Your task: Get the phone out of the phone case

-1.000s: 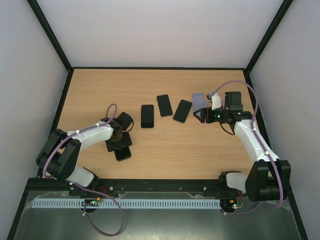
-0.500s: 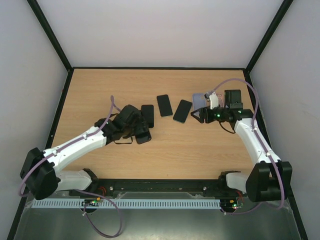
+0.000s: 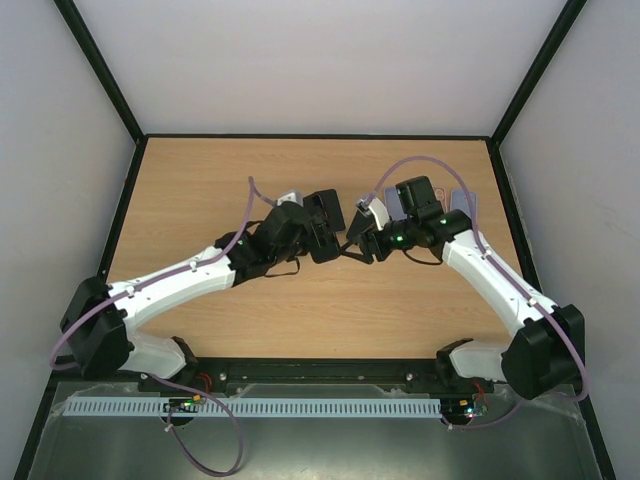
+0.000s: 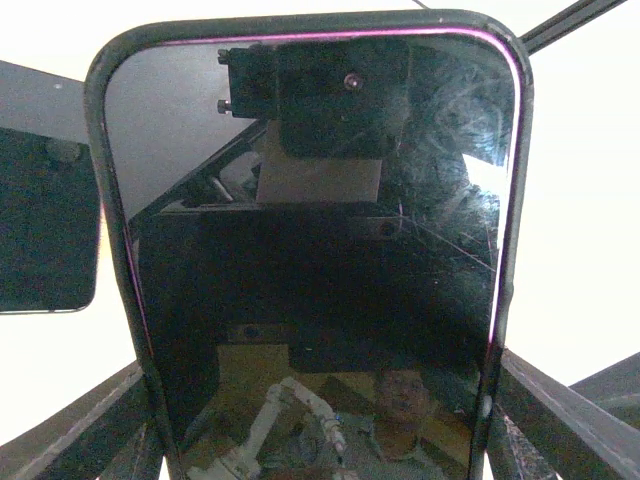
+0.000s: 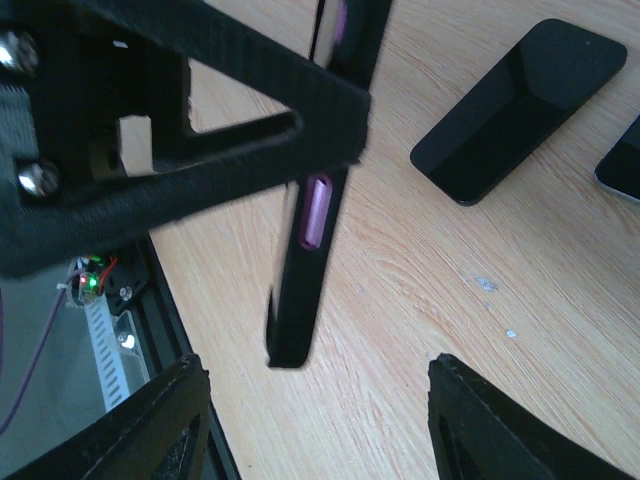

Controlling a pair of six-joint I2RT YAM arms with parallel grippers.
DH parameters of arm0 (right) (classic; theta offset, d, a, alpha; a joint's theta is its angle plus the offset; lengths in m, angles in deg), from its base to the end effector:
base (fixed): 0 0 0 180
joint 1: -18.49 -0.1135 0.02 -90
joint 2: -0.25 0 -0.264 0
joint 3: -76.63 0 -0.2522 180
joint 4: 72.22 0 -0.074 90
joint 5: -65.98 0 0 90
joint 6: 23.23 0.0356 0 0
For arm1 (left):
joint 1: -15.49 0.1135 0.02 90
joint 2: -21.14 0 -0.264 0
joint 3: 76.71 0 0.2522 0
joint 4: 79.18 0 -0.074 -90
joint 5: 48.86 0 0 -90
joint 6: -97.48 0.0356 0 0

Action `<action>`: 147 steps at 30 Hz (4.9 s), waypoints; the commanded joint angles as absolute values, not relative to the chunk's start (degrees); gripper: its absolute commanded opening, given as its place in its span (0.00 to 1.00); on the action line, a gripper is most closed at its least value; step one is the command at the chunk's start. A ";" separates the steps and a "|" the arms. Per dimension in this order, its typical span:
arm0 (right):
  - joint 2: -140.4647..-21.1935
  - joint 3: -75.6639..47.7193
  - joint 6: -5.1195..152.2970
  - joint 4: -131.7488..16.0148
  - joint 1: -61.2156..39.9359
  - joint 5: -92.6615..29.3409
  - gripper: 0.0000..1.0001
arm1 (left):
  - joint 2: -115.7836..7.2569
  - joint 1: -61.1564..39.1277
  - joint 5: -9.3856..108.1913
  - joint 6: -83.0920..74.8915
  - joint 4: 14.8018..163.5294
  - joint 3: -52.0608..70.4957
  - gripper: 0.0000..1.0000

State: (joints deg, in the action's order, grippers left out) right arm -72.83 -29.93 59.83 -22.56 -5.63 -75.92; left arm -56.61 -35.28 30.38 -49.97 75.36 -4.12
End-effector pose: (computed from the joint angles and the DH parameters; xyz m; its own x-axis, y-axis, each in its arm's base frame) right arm 0.2240 0.1310 0.2949 -0.5998 -0.3502 -0.7194 -0.7988 0.3134 0.5134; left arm 0.2005 -0.2351 0.2933 -0.7291 -0.4163 -0.5432 0.0832 0.7338 -0.6742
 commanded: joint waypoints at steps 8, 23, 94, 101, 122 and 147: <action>-74.89 -28.57 63.18 -22.56 -6.83 -72.30 0.47 | -59.69 -37.78 27.51 -50.60 83.61 -0.58 0.43; -76.94 -28.07 64.48 -22.83 -6.91 -78.03 0.02 | -56.88 -37.16 25.70 -46.66 85.09 -2.82 0.82; -65.87 -29.68 28.82 -5.34 -11.52 -86.36 0.55 | -56.27 -16.92 92.54 -59.92 174.47 -35.36 0.03; -65.73 -30.03 27.58 -6.75 -13.13 -83.00 0.40 | -57.81 -17.33 93.01 -62.43 176.99 -34.75 0.03; -64.49 -35.55 18.25 -13.16 -13.88 -66.00 0.28 | -64.19 -18.25 97.21 -82.59 195.61 -31.69 0.03; -62.79 -33.30 56.94 -30.52 -10.50 -86.57 0.52 | -62.10 -19.81 94.59 -82.31 195.52 -34.09 0.03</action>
State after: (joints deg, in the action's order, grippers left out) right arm -61.72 -36.00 48.36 -21.40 -12.08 -79.87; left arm -62.95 -18.08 93.28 -79.83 168.93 -34.02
